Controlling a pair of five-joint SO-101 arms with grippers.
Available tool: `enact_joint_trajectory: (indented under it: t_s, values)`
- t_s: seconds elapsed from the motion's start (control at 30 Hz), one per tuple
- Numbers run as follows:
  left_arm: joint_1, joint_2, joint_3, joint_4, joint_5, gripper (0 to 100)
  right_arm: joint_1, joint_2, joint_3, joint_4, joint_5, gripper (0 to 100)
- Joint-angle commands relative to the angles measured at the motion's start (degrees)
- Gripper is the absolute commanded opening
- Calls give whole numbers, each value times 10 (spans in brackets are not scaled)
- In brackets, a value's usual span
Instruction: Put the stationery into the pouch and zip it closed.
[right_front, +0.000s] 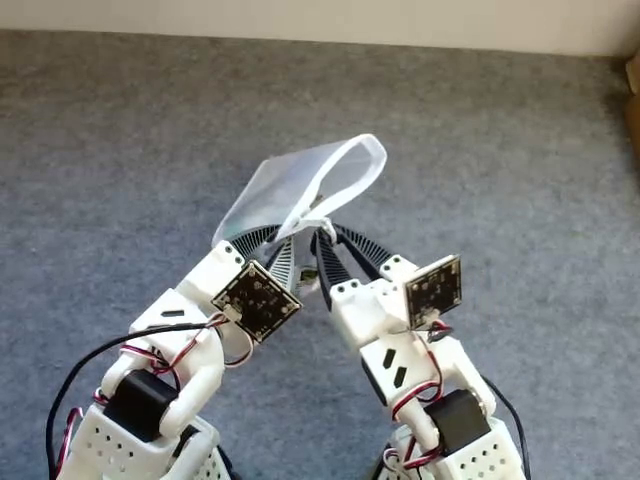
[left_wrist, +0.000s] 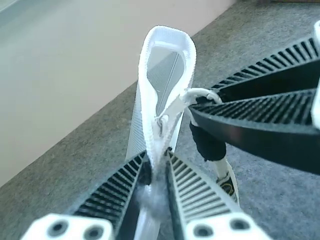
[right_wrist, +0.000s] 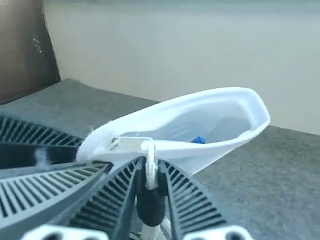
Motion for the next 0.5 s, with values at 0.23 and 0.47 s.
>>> enact_joint_trajectory:
  t_s: [0.23,0.47]
  values:
    - [-8,-9,-3,3,8,5,118,44,-9,-61,-5,5]
    - [-12,-10,4,5,6,5,175,178,-15,-173,-5,5]
